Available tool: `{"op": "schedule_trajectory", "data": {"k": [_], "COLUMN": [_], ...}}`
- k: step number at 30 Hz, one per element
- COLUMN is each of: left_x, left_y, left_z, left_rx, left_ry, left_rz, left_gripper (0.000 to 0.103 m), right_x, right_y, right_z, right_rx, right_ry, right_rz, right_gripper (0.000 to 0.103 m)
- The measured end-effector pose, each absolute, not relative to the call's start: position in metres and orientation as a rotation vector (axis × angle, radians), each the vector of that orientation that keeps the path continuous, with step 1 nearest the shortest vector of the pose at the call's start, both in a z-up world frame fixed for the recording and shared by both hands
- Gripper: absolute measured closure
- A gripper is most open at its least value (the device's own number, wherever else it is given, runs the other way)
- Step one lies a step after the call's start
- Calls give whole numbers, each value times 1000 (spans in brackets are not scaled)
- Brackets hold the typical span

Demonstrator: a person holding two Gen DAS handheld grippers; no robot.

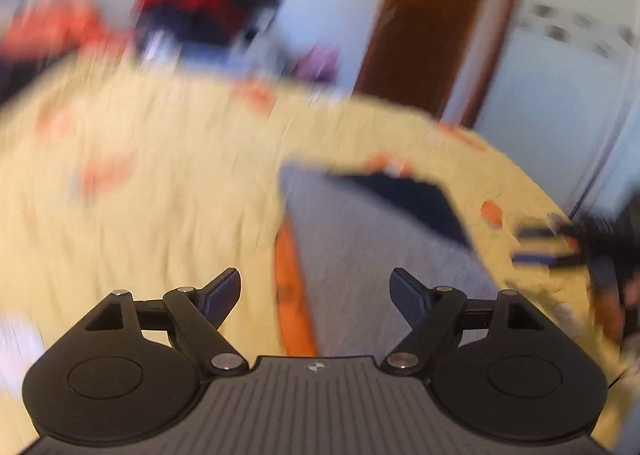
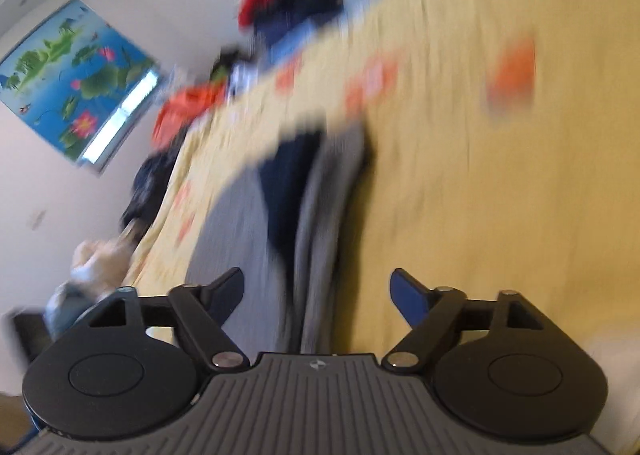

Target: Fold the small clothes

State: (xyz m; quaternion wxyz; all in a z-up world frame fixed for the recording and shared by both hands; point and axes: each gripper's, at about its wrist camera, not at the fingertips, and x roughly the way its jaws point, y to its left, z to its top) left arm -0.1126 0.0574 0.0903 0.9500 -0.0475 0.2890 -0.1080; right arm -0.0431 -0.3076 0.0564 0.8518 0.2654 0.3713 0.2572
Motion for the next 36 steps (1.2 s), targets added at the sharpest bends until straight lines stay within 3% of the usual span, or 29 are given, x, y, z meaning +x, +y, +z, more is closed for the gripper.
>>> {"op": "schedule_trajectory", "data": {"k": [3, 6, 8, 9, 10, 12, 17, 19, 21, 24, 28, 31, 33, 35, 36], "left_x": [-99, -69, -61, -60, -59, -58, -61, -74, -87, -81, -65, -67, -71, -74, -76], "left_y": [17, -12, -28, -34, -41, -54, -51, -36, -21, -18, -27, -29, -29, -27, -25], "left_z": [83, 52, 35, 31, 28, 23, 26, 41, 52, 48, 24, 20, 25, 28, 28], "left_rx": [-5, 8, 50, 63, 71, 115, 106, 38, 3, 41, 105, 144, 129, 115, 108], "left_ry": [560, 694, 718, 705, 711, 705, 692, 656, 603, 633, 696, 669, 685, 696, 699], "left_rz": [-315, -379, -361, -377, -382, -370, -369, -377, -396, -397, -368, -354, -341, -325, -314], "left_gripper": [21, 21, 13, 0, 0, 0, 0, 0, 0, 0, 0, 0, 0, 0, 0], "right_x": [1, 49, 76, 83, 87, 88, 103, 79, 43, 6, 3, 6, 4, -11, -22], "right_y": [-281, -244, -218, -207, -194, -187, -206, -209, -213, -196, -165, -178, -187, -192, -195], "right_z": [73, 70, 56, 46, 40, 33, 32, 49, 71, 83, 48, 31, 41, 54, 59], "right_rx": [528, 448, 337, 258, 151, 8, 111, 111, 147, 189, 141, 173, 233, 211, 195], "right_ry": [711, 759, 869, 904, 911, 849, 890, 820, 705, 666, 805, 752, 777, 736, 703], "right_rz": [545, 531, 472, 459, 448, 448, 374, 351, 388, 531, 588, 609, 586, 542, 513], "right_gripper": [23, 29, 50, 83, 88, 88, 84, 69, 67, 52, 51, 65, 67, 63, 51]}}
